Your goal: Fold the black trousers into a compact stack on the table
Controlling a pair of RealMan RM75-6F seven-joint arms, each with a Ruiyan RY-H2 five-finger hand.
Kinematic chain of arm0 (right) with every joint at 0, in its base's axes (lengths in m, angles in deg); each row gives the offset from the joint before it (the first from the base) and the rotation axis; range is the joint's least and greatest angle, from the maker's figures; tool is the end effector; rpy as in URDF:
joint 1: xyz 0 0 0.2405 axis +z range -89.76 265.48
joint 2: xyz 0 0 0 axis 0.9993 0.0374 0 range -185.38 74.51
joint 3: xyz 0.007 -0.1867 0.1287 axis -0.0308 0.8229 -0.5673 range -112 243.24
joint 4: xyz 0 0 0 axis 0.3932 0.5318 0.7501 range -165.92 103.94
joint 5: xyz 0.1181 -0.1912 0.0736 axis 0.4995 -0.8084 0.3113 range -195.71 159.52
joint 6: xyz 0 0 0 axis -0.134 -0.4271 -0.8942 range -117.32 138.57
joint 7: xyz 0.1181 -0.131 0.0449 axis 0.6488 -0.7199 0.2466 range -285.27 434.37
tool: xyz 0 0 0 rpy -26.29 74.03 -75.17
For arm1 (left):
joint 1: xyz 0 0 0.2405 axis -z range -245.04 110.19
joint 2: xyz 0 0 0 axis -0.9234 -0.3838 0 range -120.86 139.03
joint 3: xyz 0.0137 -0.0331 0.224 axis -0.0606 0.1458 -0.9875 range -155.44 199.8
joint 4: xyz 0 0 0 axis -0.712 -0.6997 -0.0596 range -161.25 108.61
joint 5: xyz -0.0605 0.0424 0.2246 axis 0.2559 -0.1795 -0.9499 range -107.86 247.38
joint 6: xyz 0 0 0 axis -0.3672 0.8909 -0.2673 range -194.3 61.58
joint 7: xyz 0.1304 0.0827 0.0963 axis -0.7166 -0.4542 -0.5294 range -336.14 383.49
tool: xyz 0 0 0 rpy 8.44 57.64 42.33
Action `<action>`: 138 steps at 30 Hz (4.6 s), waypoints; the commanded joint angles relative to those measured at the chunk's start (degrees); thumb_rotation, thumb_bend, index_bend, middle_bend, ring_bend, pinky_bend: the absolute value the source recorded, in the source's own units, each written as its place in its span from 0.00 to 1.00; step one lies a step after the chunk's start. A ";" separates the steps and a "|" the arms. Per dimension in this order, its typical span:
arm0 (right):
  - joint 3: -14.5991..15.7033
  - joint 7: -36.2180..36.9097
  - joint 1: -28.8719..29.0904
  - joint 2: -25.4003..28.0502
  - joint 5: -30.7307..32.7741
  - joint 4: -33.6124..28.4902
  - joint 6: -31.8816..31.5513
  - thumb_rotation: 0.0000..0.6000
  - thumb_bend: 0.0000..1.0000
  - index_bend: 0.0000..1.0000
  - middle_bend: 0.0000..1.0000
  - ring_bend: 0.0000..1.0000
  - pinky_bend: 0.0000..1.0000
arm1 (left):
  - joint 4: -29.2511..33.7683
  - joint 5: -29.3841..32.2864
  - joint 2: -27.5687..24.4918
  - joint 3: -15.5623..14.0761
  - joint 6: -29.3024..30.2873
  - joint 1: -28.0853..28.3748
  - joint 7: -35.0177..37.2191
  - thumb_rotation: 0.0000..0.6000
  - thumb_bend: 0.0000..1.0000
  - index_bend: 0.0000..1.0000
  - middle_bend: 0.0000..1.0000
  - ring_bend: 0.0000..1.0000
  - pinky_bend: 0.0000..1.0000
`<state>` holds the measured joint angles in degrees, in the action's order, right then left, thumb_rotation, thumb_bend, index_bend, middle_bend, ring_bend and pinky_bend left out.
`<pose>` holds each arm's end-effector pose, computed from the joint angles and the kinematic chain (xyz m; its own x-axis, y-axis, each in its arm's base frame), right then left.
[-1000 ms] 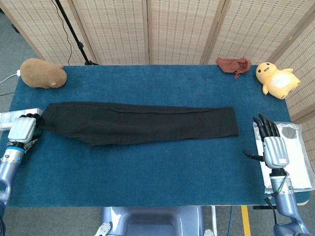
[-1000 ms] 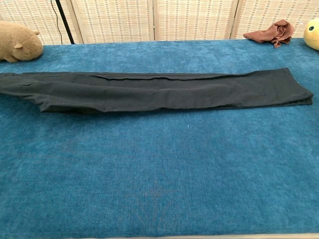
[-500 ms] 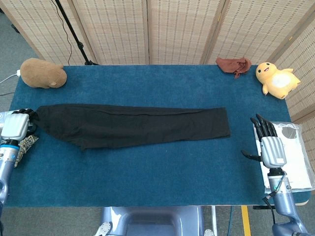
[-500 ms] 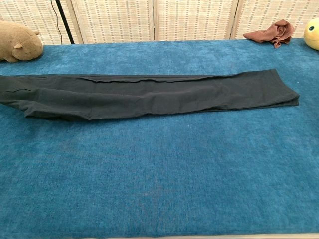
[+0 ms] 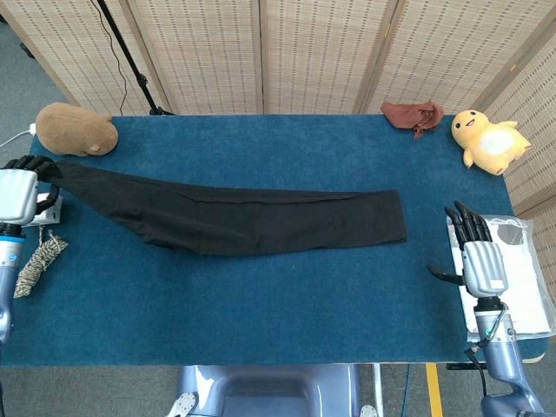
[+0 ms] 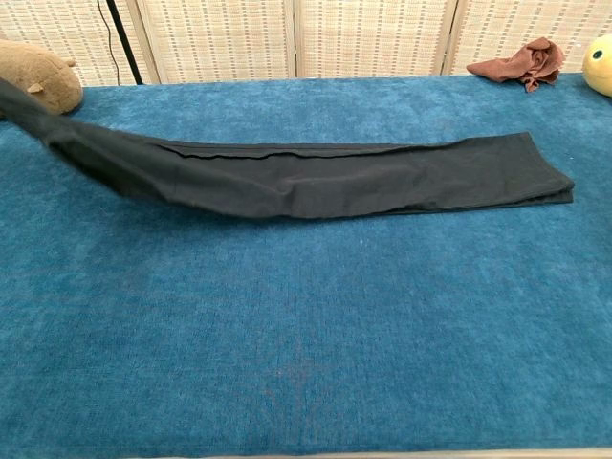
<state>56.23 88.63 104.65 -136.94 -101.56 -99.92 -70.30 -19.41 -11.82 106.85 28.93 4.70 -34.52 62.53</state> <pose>-0.2903 -0.3126 0.0855 0.2266 0.1084 0.9679 -0.9640 -0.1174 0.2388 -0.3438 0.4253 0.1792 0.4948 -0.2368 0.8361 0.8473 -0.0823 -0.5247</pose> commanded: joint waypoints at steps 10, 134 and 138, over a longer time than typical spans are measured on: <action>0.33 -0.73 0.17 -0.22 -0.49 -0.95 0.03 1.00 0.00 0.01 0.00 0.00 0.07 | -1.54 1.95 -3.97 1.68 0.14 -3.51 0.59 1.00 0.51 0.65 0.42 0.34 0.41; 0.00 3.91 -1.24 3.75 -0.99 -5.33 -1.19 1.00 0.00 0.01 0.00 0.00 0.07 | 23.19 -11.24 1.13 -8.88 4.81 28.98 -16.23 1.00 0.23 0.00 0.00 0.00 0.30; 0.08 3.29 -1.14 3.56 -1.07 -5.46 -1.10 1.00 0.00 0.01 0.00 0.00 0.07 | 22.68 -12.81 -0.19 -11.30 7.14 24.77 -13.16 1.00 0.23 0.00 0.00 0.00 0.30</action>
<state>56.30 91.98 103.49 -133.34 -102.61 -105.35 -71.43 3.33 -23.63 107.48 18.93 10.53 -8.06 47.90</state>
